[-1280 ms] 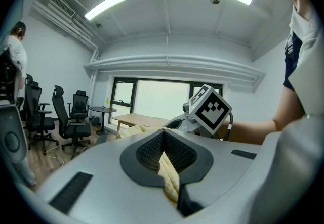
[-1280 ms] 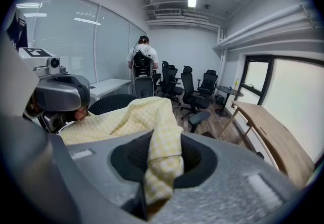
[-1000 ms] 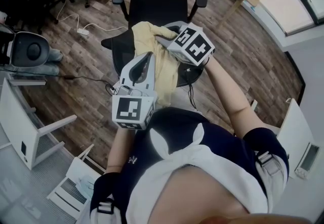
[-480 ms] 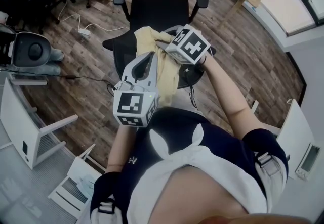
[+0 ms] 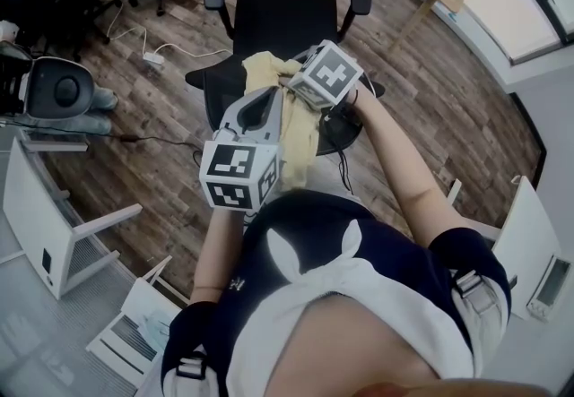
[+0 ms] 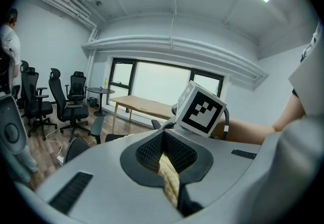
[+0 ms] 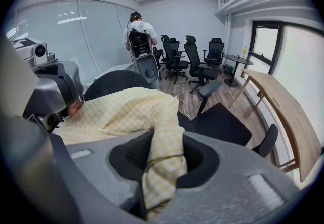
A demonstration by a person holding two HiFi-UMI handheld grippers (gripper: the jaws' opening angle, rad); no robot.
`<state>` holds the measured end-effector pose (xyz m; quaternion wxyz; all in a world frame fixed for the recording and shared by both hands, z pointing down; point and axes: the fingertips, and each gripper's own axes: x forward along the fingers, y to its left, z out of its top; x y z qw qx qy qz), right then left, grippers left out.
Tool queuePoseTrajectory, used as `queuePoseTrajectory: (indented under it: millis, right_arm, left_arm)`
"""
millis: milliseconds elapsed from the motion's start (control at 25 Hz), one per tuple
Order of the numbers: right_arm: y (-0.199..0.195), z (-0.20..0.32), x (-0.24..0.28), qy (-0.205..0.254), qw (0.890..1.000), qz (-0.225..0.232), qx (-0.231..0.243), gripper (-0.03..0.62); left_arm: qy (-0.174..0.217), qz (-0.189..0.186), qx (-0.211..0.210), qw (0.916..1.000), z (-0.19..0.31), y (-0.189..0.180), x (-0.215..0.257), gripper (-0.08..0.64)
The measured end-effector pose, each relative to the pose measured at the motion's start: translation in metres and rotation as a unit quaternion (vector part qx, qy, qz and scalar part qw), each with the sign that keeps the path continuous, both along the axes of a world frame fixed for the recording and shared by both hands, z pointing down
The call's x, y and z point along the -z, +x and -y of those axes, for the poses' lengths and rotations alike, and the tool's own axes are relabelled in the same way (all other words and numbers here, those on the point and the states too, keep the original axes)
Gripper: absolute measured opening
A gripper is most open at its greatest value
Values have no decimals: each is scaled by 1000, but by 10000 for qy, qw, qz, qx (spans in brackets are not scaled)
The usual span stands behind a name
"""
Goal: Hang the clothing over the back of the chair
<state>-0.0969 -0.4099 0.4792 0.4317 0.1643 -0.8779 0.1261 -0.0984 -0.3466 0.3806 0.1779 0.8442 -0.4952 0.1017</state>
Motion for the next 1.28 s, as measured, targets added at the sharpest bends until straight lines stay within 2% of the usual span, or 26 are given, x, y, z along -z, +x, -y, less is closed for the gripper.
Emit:
queuePoseTrajectory:
  millis: [80,240,320,520,640,800,880,1040,1200,1280]
  right_arm:
    - [1,2,2,3,10000,-2,-53,121]
    - [6,13,10,246,9990,40,-369,191]
    - [12,20,15,410,9977,30,-541,260]
    - [21,26,39,905,9928,310,-720,262]
    - [22,24,57,1169,9868,703,-872,259]
    - [23,18,73,1294,9792,1195,-1008,252]
    - [27,16,80,1401,9743,1371,-1108,196]
    - [29,9,96,1573,9627,1780,-1295,142]
    - [36,1,117,1951,9411,2295,-1533,2]
    - [37,-5,129,2120,9292,2594,-1561,0]
  left_arm:
    - [5,-2,-1,10000,0,0,1,6]
    - [53,65,7,10000,0,-1,3,6]
    - [24,59,24,10000,1,-1,3,6]
    - [-7,-35,86,10000,2,-2,5,6]
    - [10,-36,125,9999,1,-3,5,6]
    - [27,-29,182,9998,1,-3,4,6]
    - [43,-46,203,9998,1,-3,5,6]
    - [78,-44,234,9997,1,-3,7,6]
    - [90,-37,254,9996,1,-1,6,6]
    - [94,-35,258,9996,1,-1,6,6]
